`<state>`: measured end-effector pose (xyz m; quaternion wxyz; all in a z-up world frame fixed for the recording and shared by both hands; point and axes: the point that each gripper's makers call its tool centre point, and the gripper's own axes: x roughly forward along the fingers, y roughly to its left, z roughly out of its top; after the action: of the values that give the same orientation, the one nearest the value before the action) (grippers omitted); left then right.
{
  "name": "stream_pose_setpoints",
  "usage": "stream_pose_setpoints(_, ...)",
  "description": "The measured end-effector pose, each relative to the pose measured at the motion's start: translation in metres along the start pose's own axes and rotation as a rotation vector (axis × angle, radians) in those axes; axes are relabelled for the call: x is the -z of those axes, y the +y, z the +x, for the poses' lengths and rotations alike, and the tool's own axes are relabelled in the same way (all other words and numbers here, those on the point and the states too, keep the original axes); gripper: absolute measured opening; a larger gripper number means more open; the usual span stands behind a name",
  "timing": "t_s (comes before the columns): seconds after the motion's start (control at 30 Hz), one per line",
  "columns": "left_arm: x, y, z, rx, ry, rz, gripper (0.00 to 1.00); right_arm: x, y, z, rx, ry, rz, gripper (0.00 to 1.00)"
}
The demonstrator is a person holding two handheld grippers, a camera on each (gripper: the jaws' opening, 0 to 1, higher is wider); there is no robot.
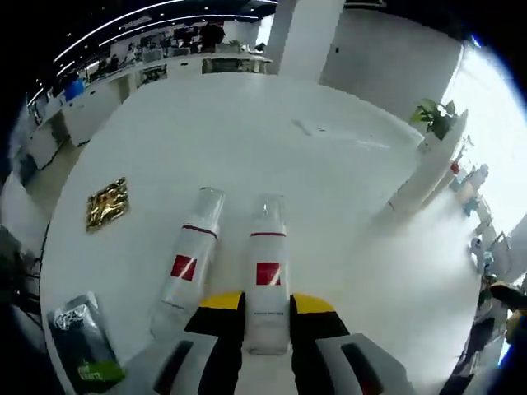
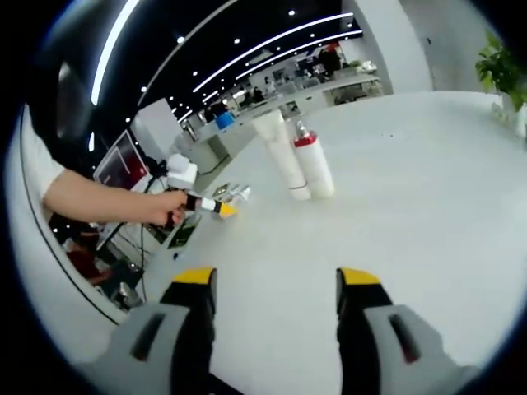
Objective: Arrange the skincare products in the storage area until every visible bottle or jar stands upright without overlapping.
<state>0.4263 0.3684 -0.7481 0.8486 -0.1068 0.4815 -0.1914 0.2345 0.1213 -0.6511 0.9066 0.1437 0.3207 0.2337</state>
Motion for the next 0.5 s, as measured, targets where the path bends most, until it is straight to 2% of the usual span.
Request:
stream_pose_setpoints(0.03,0.003,-0.003,0.000,0.027,0.005,-0.062,0.21,0.000,0.000,0.000,-0.002,0.001,-0.001,0.60)
stream_pose_setpoints(0.13,0.005,-0.013,-0.004,0.123,-0.041,-0.264,0.20,0.002,0.005,0.002,-0.020,0.005,0.005,0.59)
stream_pose_setpoints(0.17,0.006,-0.015,-0.006,0.135,-0.049,-0.279,0.20,0.002,0.006,0.002,-0.024,0.004,0.006,0.59)
stream_pose_setpoints(0.2,0.005,-0.025,-0.012,0.199,-0.087,-0.340,0.20,0.002,0.008,0.003,-0.032,0.004,0.009,0.59)
stream_pose_setpoints(0.23,0.005,-0.033,-0.016,0.240,-0.102,-0.370,0.20,0.003,0.011,0.006,-0.042,0.004,0.007,0.59)
stream_pose_setpoints(0.27,0.003,-0.039,-0.020,0.274,-0.127,-0.388,0.20,0.003,0.014,0.009,-0.058,0.006,0.008,0.59)
stream_pose_setpoints(0.33,0.004,-0.061,-0.032,0.386,-0.159,-0.422,0.21,0.001,0.022,0.013,-0.086,0.007,0.008,0.58)
stream_pose_setpoints(0.4,0.012,-0.090,-0.050,0.506,-0.175,-0.440,0.21,0.000,0.028,0.018,-0.112,0.006,0.012,0.58)
stream_pose_setpoints(0.5,0.026,-0.125,-0.073,0.637,-0.179,-0.427,0.21,-0.008,0.045,0.025,-0.181,-0.010,0.018,0.58)
